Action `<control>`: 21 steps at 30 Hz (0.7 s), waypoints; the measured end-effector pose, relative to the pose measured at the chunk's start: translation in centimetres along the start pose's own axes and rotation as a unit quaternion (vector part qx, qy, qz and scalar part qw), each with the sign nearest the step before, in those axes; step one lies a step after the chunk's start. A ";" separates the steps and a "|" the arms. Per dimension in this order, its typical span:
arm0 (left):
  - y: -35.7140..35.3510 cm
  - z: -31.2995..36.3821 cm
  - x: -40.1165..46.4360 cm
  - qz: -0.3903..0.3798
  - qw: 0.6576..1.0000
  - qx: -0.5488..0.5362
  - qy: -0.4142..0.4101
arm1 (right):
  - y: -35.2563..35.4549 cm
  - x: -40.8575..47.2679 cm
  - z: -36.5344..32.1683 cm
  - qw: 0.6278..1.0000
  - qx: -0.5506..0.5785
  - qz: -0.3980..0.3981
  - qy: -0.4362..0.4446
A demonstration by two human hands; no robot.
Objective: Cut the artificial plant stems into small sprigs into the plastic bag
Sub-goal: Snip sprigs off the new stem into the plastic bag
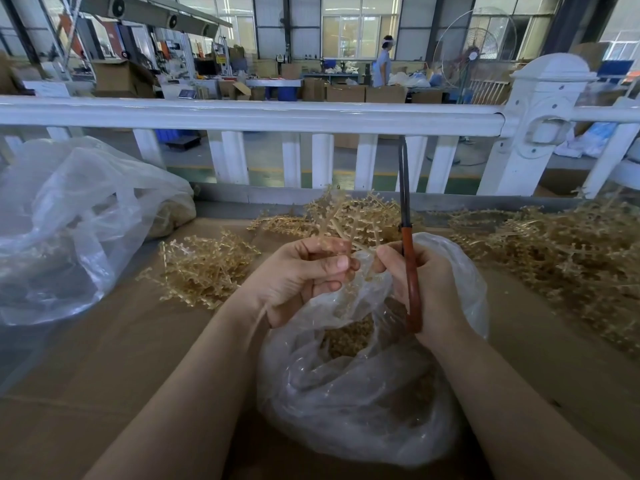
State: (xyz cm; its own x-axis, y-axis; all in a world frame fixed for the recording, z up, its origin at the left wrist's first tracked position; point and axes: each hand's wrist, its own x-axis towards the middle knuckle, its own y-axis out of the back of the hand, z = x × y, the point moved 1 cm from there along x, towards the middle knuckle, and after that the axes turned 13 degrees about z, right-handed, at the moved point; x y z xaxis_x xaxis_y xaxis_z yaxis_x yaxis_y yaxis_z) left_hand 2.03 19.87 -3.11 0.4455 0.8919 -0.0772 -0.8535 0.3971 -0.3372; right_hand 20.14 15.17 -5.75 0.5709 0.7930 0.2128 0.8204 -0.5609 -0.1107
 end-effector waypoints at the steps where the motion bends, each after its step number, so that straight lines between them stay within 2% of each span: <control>1: 0.1 0.0 0.1 0.008 1.000 -0.004 0.003 | -0.1 -0.1 0.0 1.000 0.000 0.010 0.008; 8: 0.2 -0.4 0.5 0.112 0.993 -0.037 0.014 | -0.2 -1.2 -0.8 0.989 -0.086 0.074 0.097; 12: 0.4 -0.2 0.6 0.164 0.985 -0.054 0.000 | -0.5 -1.6 -0.7 0.980 -0.113 0.039 0.161; 16: 0.4 -0.1 0.7 0.186 0.980 -0.065 -0.024 | -0.7 -1.6 0.3 0.958 -0.208 -0.032 0.193; 21: 0.5 0.3 0.6 0.164 0.983 -0.063 -0.059 | -0.8 -1.3 0.6 0.935 -0.294 -0.021 0.196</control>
State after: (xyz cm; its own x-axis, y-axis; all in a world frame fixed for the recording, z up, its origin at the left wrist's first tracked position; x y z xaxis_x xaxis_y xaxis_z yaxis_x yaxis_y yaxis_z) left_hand 1.78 20.71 -3.09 0.1104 0.9894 -0.0947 -0.9029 0.0600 -0.4256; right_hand 18.78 14.69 -6.55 0.3884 0.7338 0.5575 0.6162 -0.6566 0.4350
